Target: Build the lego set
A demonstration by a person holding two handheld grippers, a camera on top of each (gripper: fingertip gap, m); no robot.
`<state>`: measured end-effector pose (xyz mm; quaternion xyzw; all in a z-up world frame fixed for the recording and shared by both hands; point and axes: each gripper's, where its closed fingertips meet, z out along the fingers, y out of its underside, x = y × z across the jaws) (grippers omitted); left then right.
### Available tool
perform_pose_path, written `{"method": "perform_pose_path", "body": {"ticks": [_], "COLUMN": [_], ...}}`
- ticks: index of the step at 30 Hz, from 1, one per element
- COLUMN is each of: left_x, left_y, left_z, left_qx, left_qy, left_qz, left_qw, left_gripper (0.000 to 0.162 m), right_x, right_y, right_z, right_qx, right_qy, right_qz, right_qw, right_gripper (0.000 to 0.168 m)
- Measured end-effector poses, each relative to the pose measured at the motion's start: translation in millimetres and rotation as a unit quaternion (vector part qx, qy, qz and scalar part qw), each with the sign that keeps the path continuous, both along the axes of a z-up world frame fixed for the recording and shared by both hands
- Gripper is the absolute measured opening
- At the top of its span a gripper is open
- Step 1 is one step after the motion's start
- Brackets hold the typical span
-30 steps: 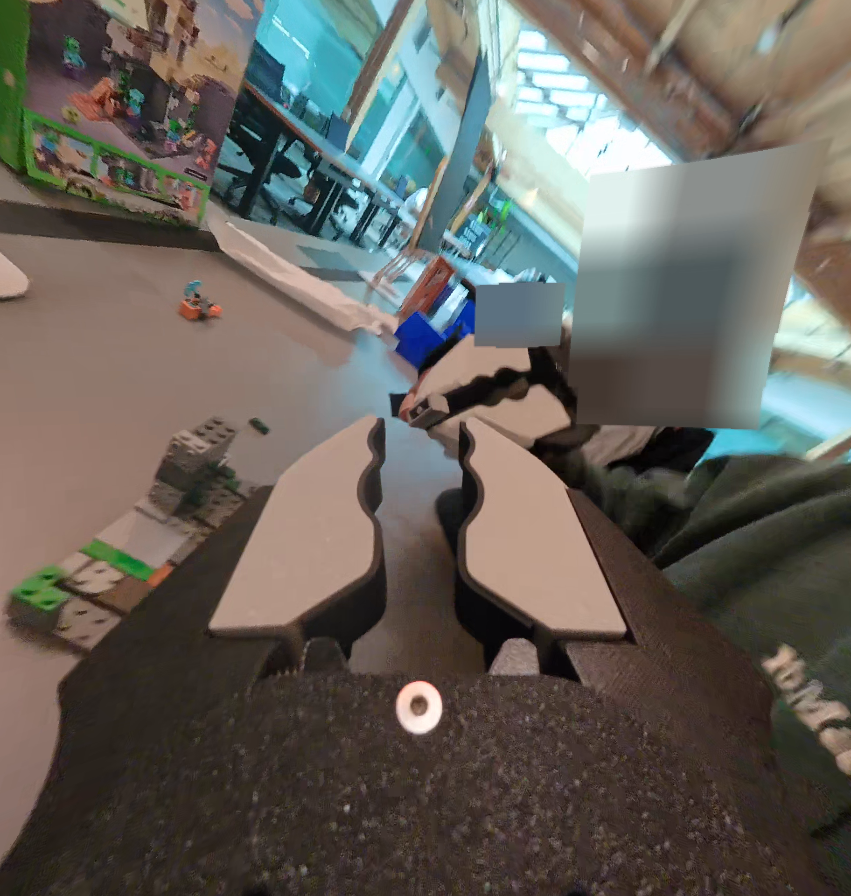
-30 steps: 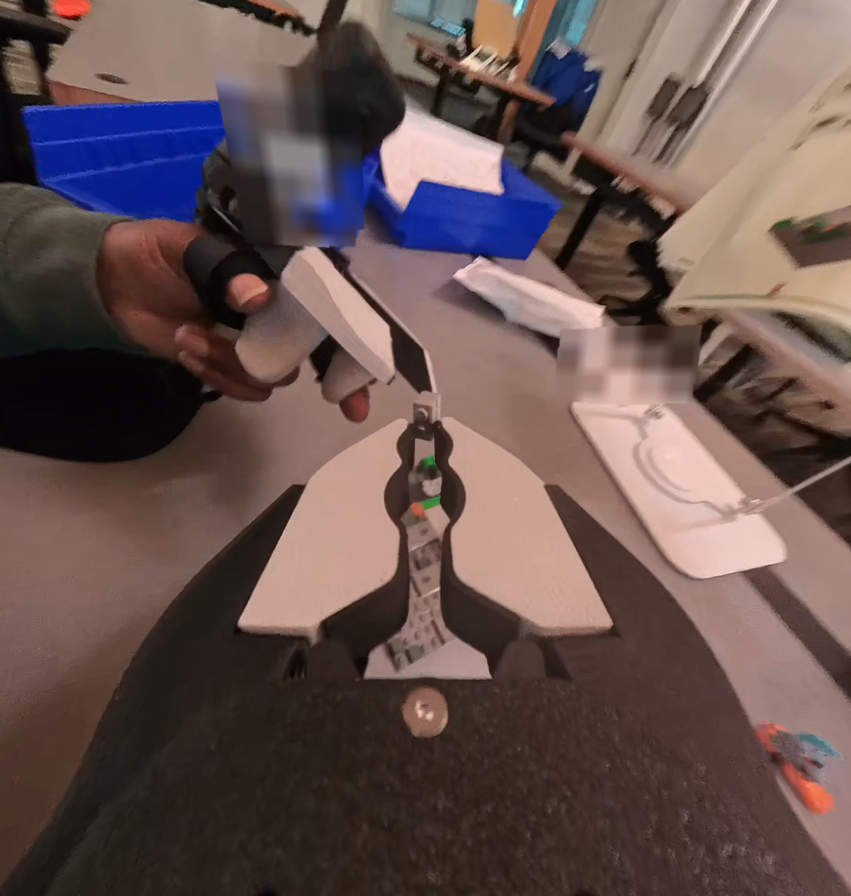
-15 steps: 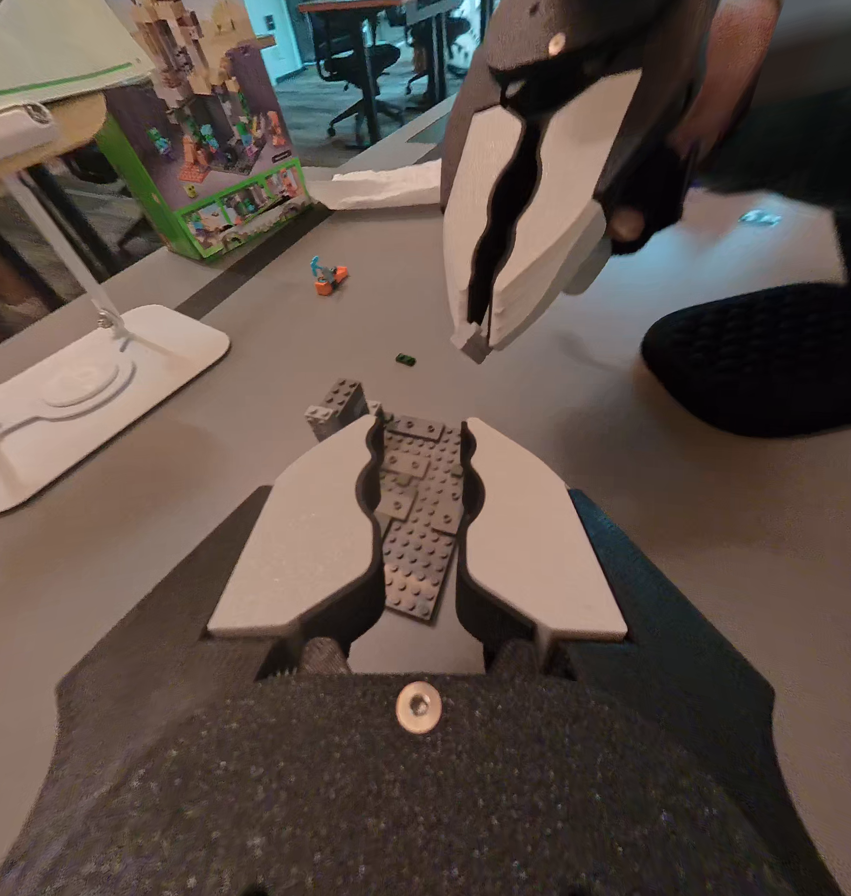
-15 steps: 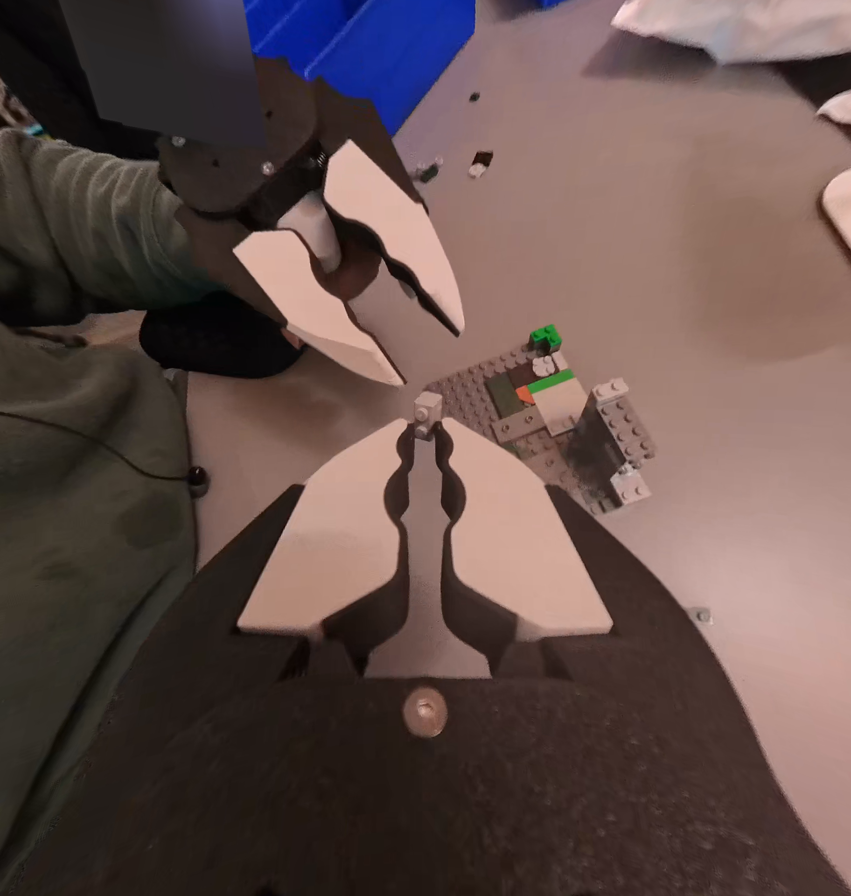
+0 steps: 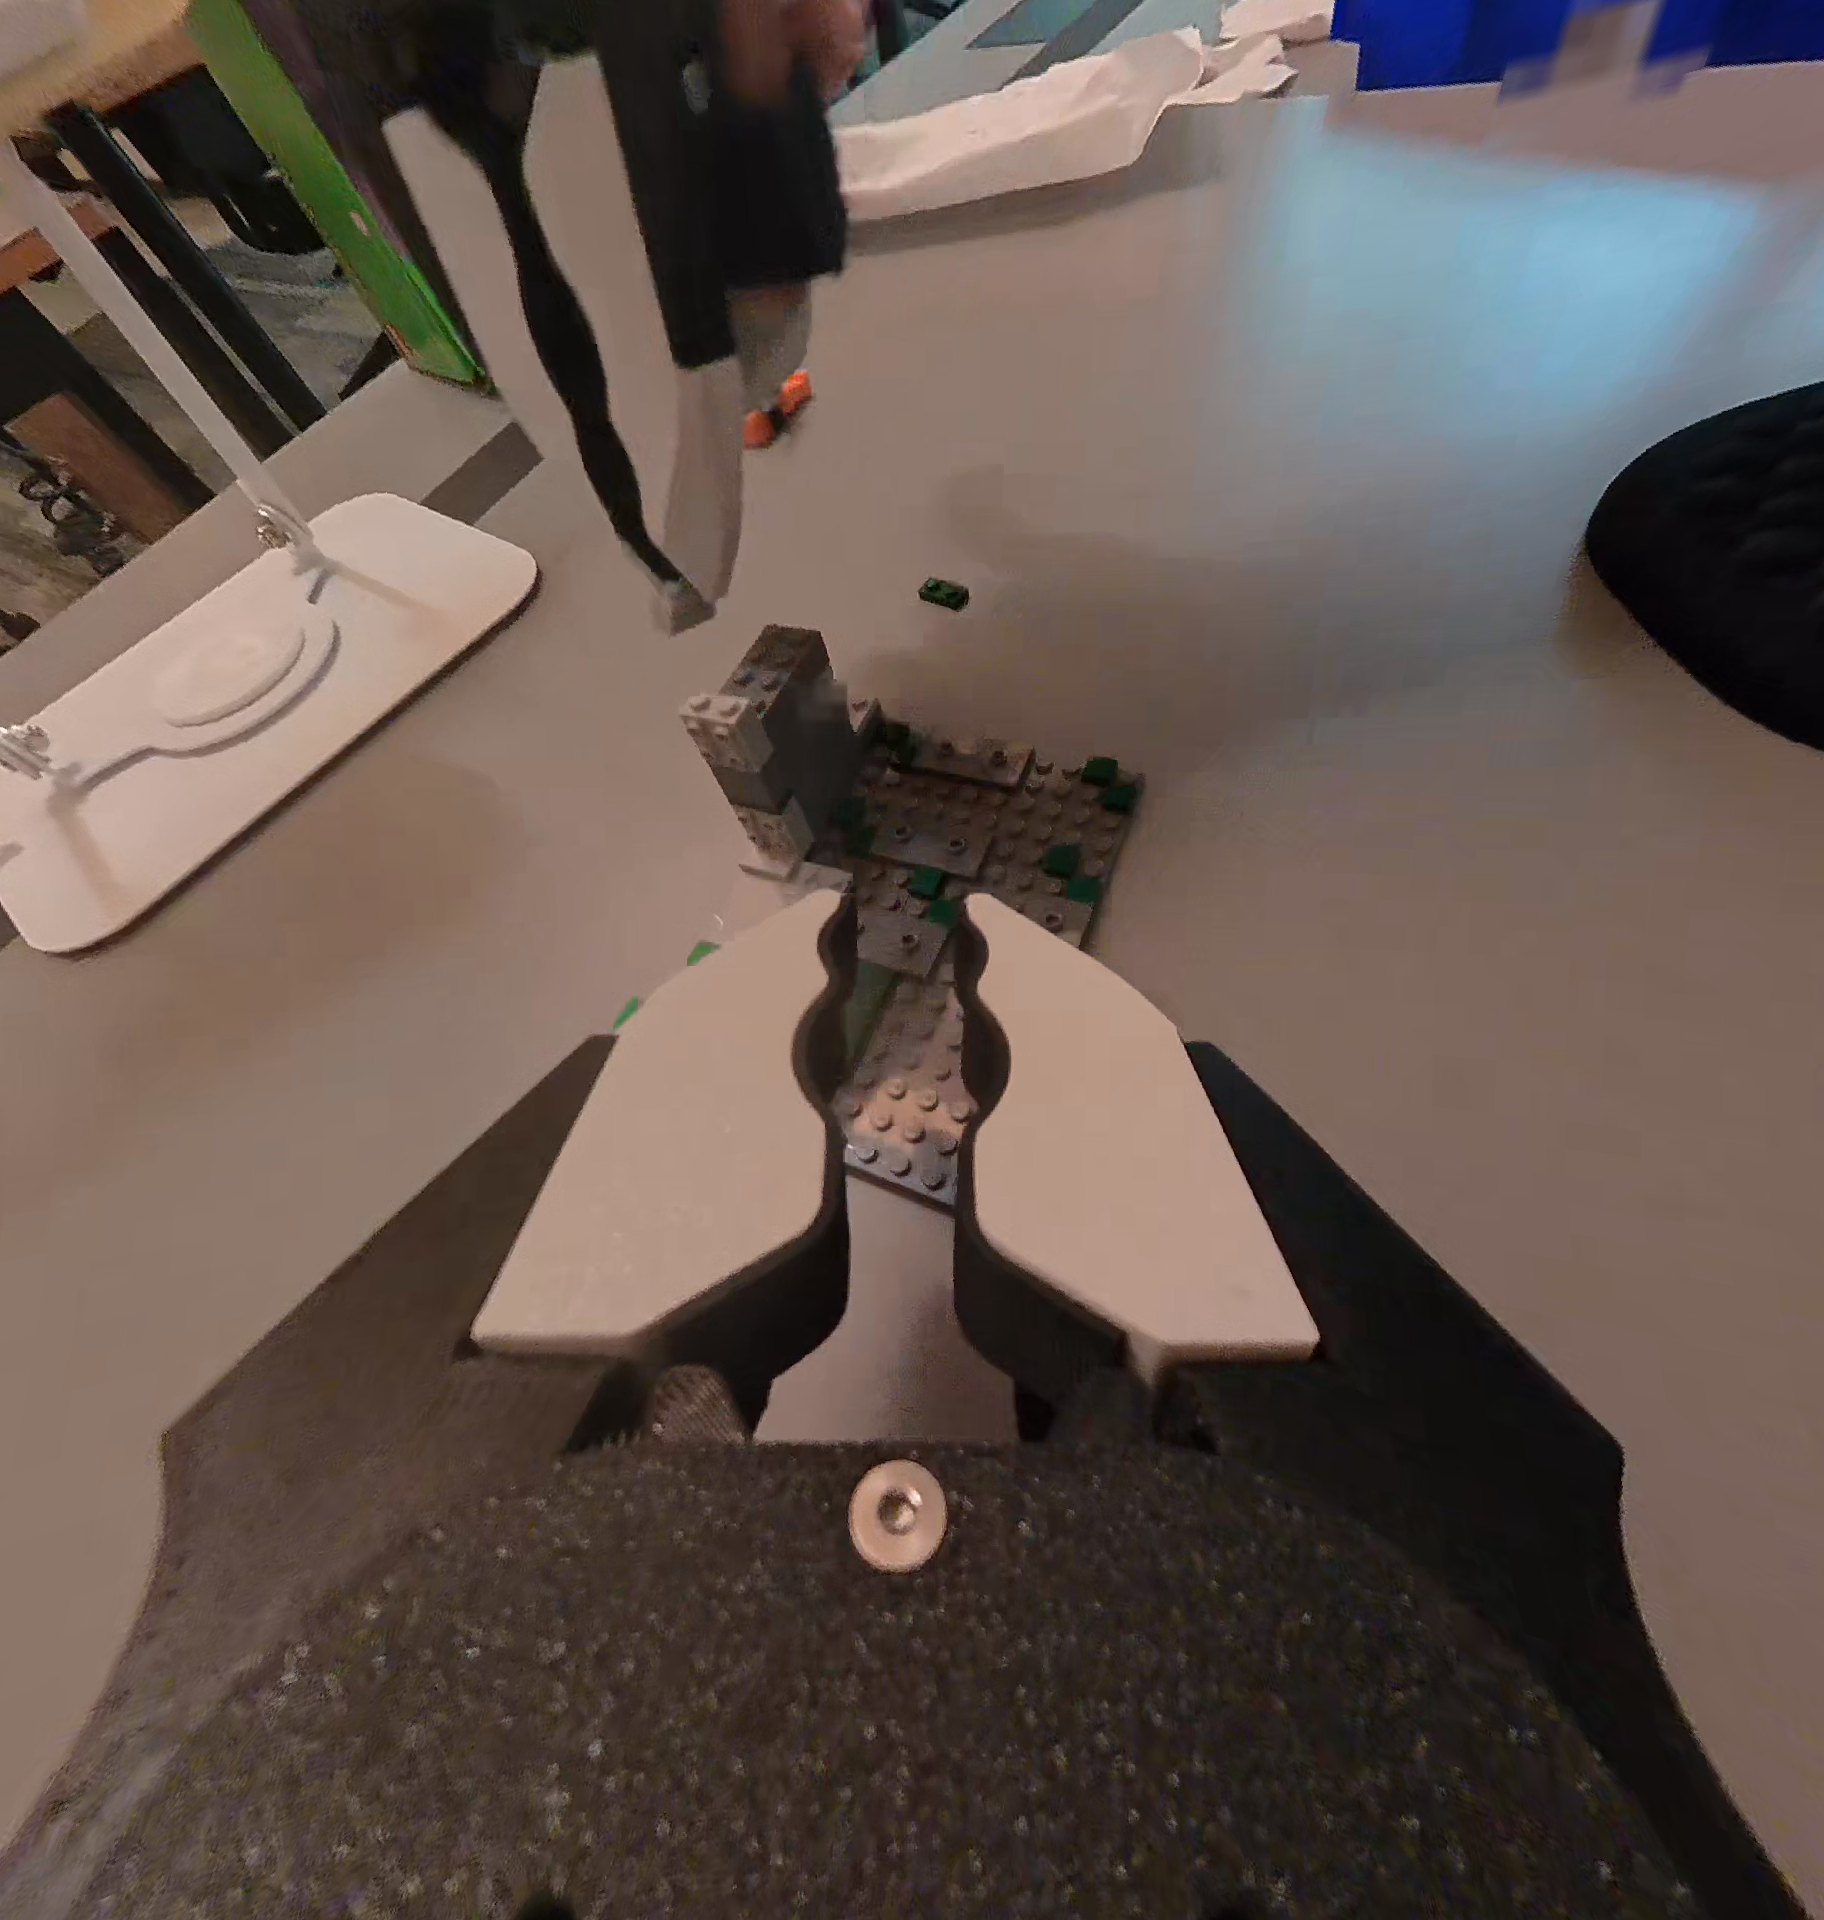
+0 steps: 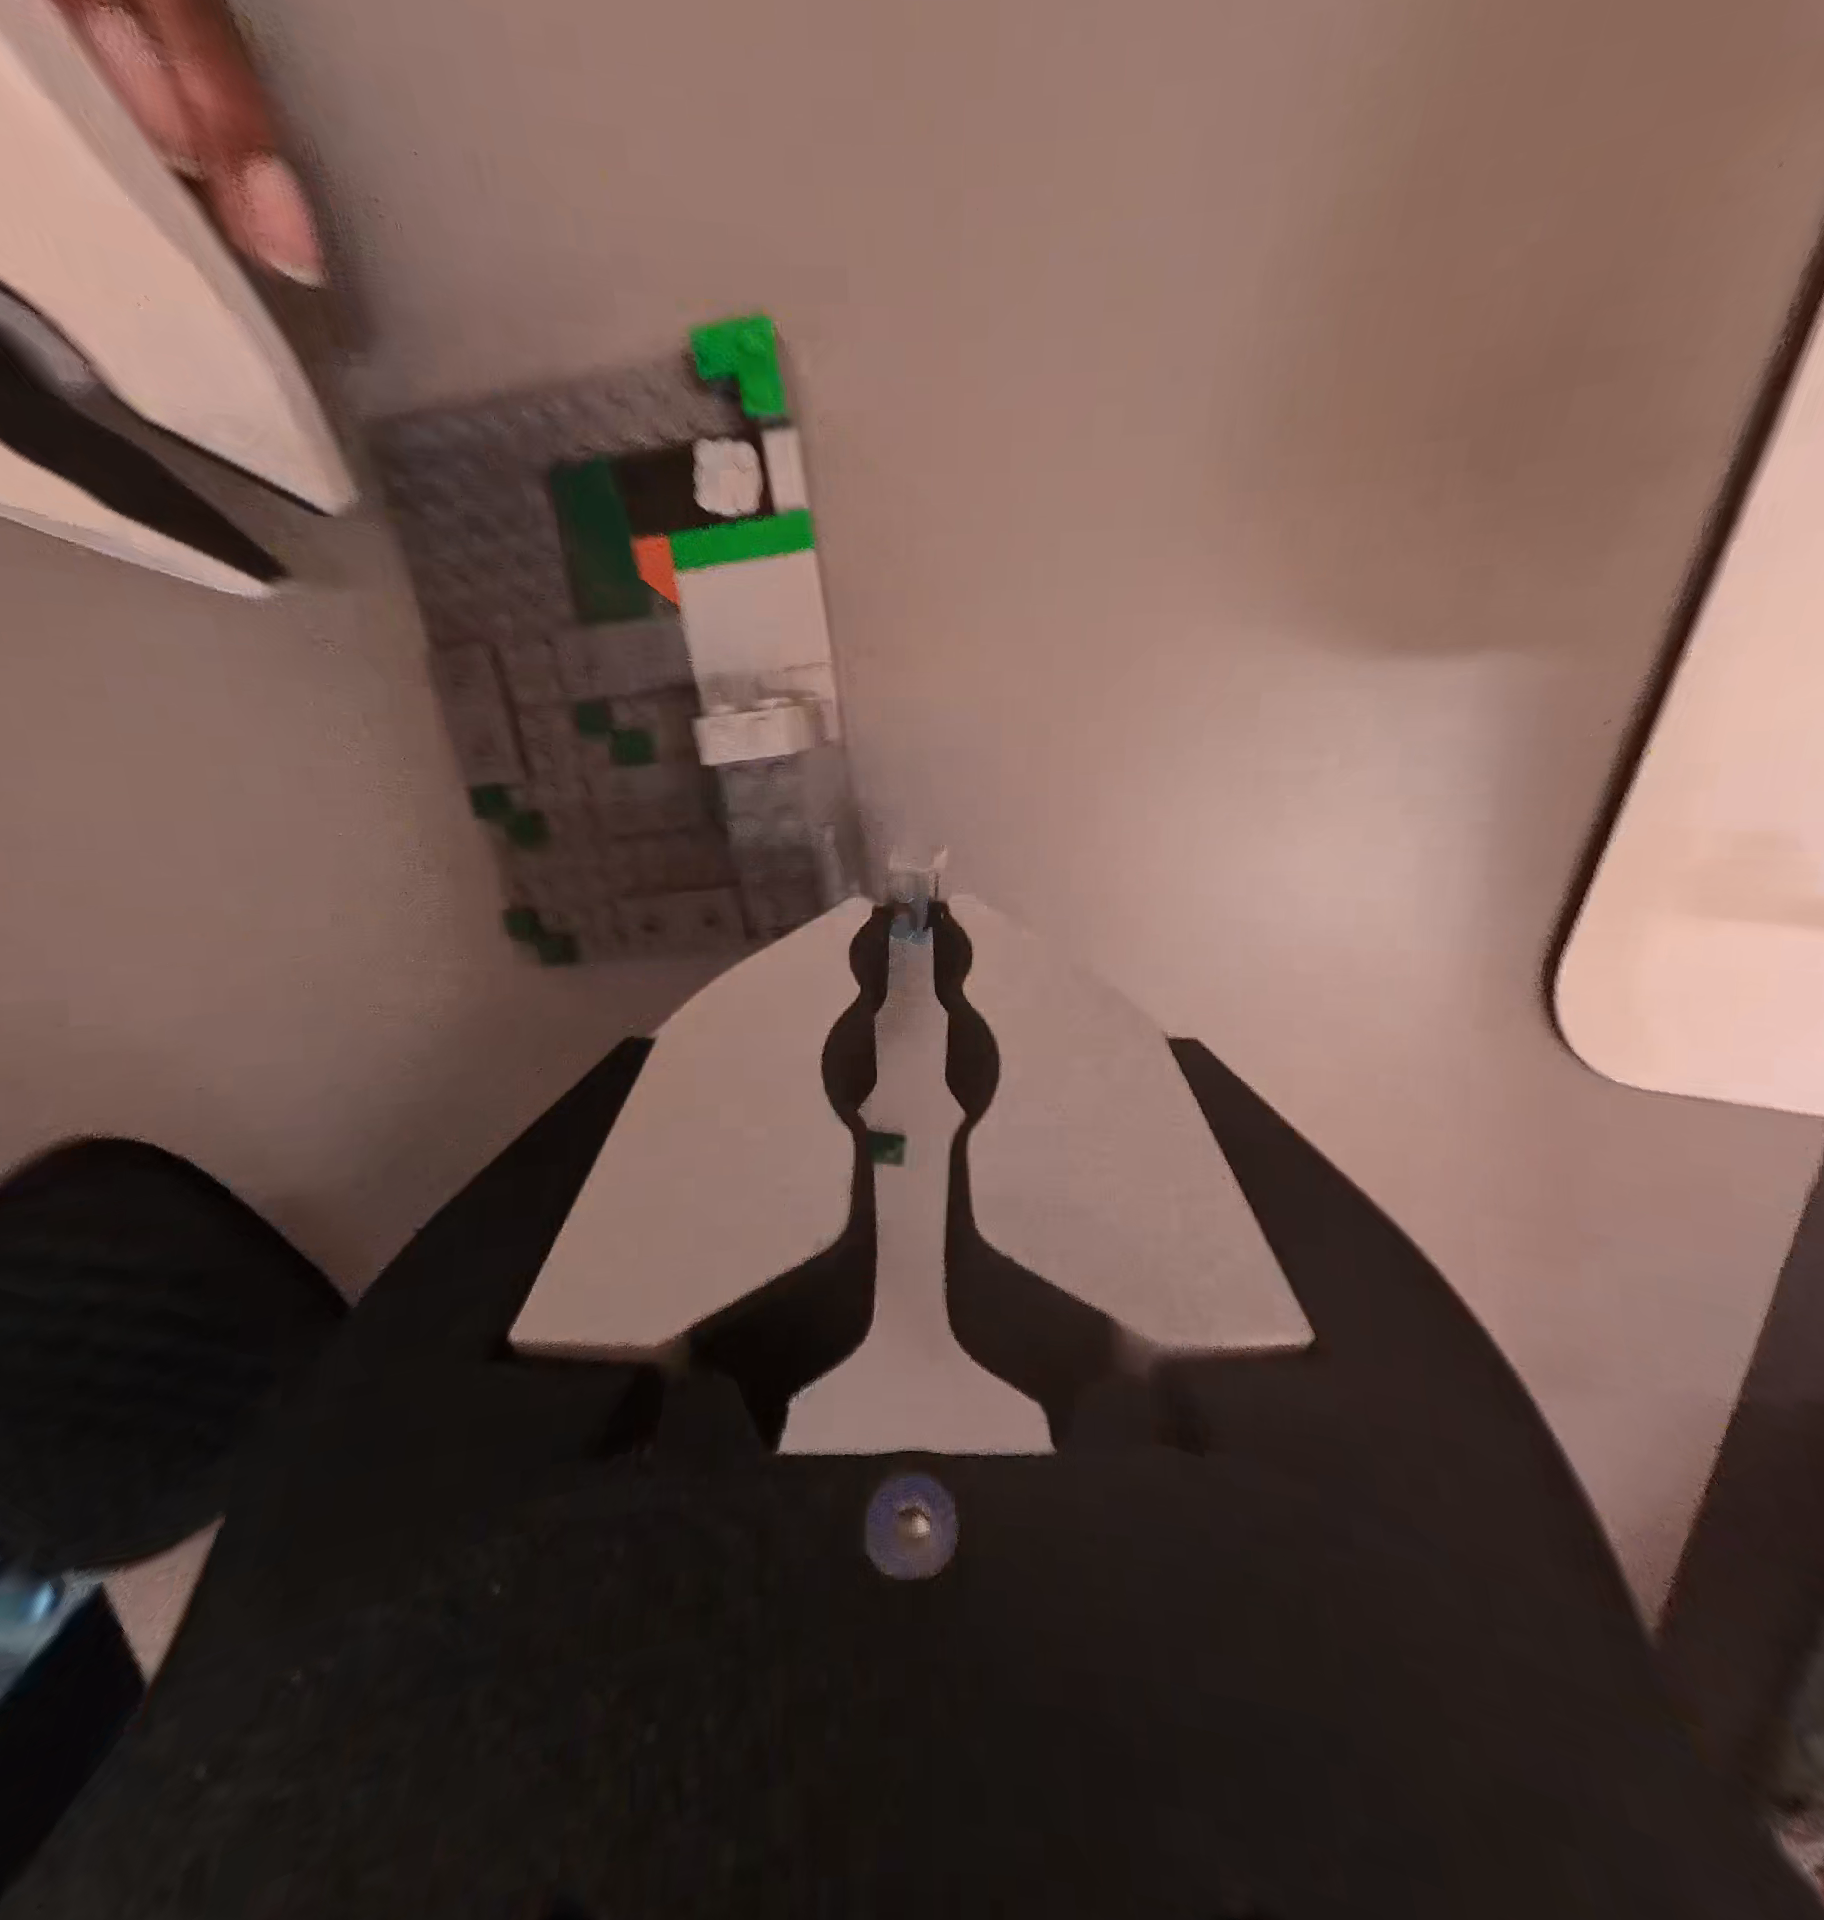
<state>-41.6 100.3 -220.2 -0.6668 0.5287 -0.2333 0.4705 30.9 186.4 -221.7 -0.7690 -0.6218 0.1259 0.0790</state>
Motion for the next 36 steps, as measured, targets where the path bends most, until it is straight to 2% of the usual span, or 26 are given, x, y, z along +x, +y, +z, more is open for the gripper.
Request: {"method": "perform_pose_path", "body": {"ticks": [4, 8, 25, 31, 36], "left_x": [-4.1, -5.4, -8.2, -8.6, -10.3], "left_y": [1.3, 4.5, 8.5, 8.2, 9.0], "left_z": [-6.7, -7.9, -14.2, -14.5, -9.7], "left_qx": [-0.005, -0.018, -0.032, -0.030, -0.026], "left_qy": [0.001, -0.006, -0.002, -0.001, -0.006], "left_qz": [0.000, -0.003, 0.014, 0.014, 0.023], "left_qw": [1.000, 1.000, 0.999, 0.999, 0.999], "left_gripper": [0.016, 0.016, 0.016, 0.016, 0.014], "right_x": [7.7, 12.5, 16.1, 12.6, 0.9], "right_y": [10.0, 13.0, 21.1, 21.7, 26.4], "right_z": [-31.7, -48.1, -56.9, -47.1, -3.0], "right_qx": [-0.026, -0.027, 0.001, 0.007, 0.059], "right_qy": [-0.057, -0.065, -0.059, -0.031, 0.076], "right_qz": [0.027, 0.035, 0.031, 0.023, -0.013], "right_qw": [0.998, 0.997, 0.998, 0.999, 0.995], "right_gripper": [0.008, 0.008, 0.009, 0.019, 0.019]}}
